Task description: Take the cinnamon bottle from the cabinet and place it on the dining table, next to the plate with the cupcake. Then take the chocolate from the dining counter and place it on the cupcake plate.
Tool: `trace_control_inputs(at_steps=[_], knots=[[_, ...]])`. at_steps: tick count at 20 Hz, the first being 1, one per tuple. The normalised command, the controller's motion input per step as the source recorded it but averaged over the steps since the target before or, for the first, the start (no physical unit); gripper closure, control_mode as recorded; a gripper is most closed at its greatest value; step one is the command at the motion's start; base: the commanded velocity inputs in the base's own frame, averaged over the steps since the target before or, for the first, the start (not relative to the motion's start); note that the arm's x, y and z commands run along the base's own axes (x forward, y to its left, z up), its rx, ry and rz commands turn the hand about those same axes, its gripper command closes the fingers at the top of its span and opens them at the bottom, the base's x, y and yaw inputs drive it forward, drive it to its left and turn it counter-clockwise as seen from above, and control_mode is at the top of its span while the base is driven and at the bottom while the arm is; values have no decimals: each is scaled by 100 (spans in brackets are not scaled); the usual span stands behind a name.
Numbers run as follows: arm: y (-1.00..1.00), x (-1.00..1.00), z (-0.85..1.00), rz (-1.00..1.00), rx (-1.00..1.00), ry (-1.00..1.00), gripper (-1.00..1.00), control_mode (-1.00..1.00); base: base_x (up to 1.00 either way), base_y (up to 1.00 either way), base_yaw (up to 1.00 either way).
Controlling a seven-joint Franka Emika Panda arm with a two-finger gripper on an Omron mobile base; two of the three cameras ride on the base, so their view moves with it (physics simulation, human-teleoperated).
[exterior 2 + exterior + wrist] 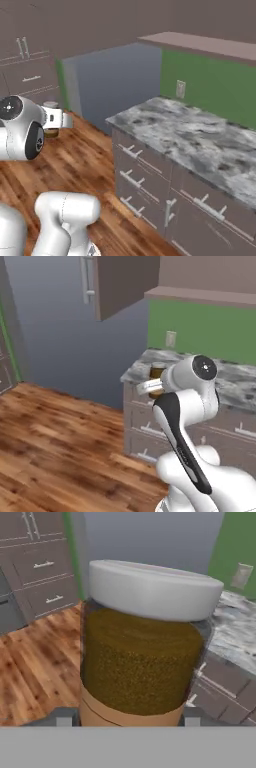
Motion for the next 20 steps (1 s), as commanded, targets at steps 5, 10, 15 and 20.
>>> trace_control_inputs(at_steps=[5, 10, 15, 20], knots=[[0, 0, 0, 0, 0, 0, 100, 100, -30, 0, 100], [0, 0, 0, 0, 0, 0, 100, 100, -28, 0, 100], [0, 0, 0, 0, 0, 0, 100, 100, -28, 0, 100], [0, 0, 0, 0, 0, 0, 100, 100, 11, -6, 87]])
